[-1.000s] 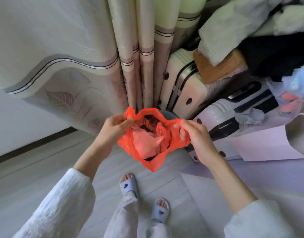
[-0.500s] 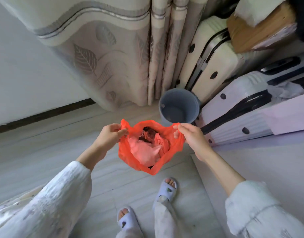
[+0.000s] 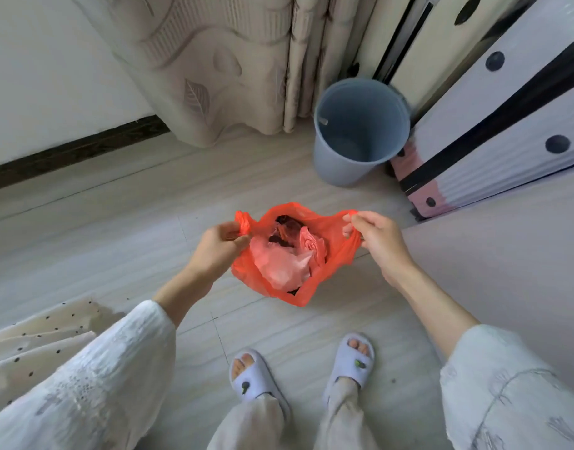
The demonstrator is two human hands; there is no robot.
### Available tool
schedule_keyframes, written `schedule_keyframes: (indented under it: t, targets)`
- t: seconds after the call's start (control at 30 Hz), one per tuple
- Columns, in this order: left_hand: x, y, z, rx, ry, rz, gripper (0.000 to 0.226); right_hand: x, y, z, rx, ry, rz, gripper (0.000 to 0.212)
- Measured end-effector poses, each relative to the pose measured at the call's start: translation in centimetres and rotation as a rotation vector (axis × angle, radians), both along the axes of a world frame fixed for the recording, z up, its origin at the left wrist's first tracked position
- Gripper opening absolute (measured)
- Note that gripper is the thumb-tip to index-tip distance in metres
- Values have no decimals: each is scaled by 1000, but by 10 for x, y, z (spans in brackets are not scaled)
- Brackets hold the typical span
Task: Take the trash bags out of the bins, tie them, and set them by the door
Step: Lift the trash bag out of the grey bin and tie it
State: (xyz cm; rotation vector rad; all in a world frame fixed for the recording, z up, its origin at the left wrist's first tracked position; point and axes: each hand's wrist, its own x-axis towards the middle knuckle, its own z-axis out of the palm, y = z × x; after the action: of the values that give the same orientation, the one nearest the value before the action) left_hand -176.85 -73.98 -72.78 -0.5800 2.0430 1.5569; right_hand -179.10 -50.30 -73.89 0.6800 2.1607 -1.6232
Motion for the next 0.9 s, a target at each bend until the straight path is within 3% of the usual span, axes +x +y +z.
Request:
schedule_keyframes:
  t: [0.13, 0.27, 0.37, 0.47, 0.67, 0.8, 0.9]
  targets:
    - [-14, 7, -13, -41, 103, 36, 30, -16, 2, -17, 28, 110, 14, 21]
    - [-23, 21, -30, -3, 228, 146, 25, -25, 6, -36, 310, 396, 234, 19]
    - [-24, 31, -55, -70, 351, 156, 20, -31, 9, -62, 422, 571, 248, 19]
    - [-25, 30, -93, -19, 450, 165, 11, -44, 8, -92, 394, 668, 208, 19]
    - [-55, 24, -148, 117, 698, 55, 38, -67, -2, -135, 139, 744, 123, 10]
    - [-73, 21, -183, 115, 809, -3, 64, -75, 0, -165, 66, 837, 183, 27]
    - [-77, 24, -206, 119, 883, -4, 68, -71, 8, -192, 90, 838, 208, 44]
